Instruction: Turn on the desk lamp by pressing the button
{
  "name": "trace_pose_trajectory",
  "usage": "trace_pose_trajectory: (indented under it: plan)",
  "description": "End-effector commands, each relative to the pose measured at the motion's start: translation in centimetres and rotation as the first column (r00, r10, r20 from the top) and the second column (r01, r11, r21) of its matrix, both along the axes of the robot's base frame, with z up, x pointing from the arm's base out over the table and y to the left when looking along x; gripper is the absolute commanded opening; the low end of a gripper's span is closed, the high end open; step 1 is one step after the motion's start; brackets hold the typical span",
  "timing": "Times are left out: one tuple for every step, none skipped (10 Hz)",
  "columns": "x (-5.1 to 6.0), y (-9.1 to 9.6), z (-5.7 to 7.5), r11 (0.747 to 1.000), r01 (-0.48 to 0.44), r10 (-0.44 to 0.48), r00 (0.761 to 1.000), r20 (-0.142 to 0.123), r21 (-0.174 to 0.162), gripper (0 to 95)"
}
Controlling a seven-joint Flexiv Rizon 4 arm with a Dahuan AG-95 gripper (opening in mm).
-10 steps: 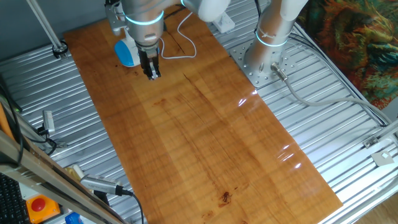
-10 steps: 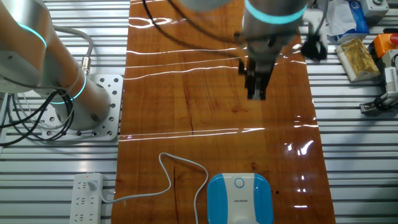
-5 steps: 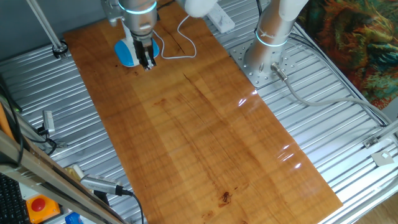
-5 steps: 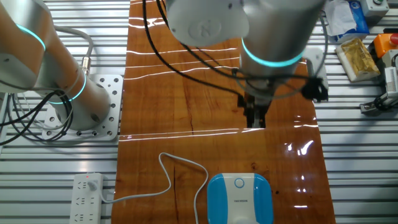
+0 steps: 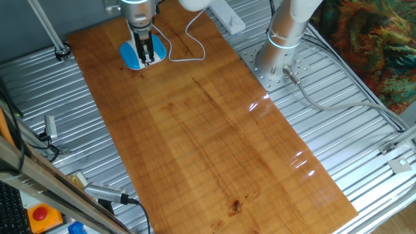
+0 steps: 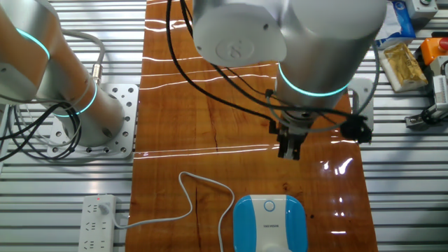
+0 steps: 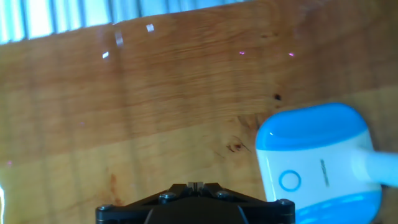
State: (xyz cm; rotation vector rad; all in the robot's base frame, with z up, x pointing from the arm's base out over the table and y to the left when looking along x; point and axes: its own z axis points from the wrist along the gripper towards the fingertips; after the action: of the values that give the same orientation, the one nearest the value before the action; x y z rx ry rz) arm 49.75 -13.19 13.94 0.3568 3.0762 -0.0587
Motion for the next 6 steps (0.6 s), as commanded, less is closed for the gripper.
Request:
trace_pose_trajectory:
  plan:
    - [-0.07, -1.77, -0.07, 1.000, 0.025, -0.025, 1.000, 0.004, 0.003, 0.0]
    - [-0.15, -1.98, -0.15, 1.000, 0.025, -0.025, 1.000, 0.004, 0.014, 0.0]
    - [-0.22, -2.06, -0.21, 0.999, 0.025, -0.026, 1.000, 0.006, 0.026, 0.0]
    - [-0.24, -2.08, -0.23, 0.999, 0.025, -0.026, 1.000, 0.006, 0.031, 0.0]
    - [-0.24, -2.09, -0.23, 0.999, 0.026, -0.026, 1.000, 0.005, 0.035, 0.0]
    - [-0.24, -2.09, -0.23, 0.999, 0.026, -0.026, 1.000, 0.005, 0.040, 0.0]
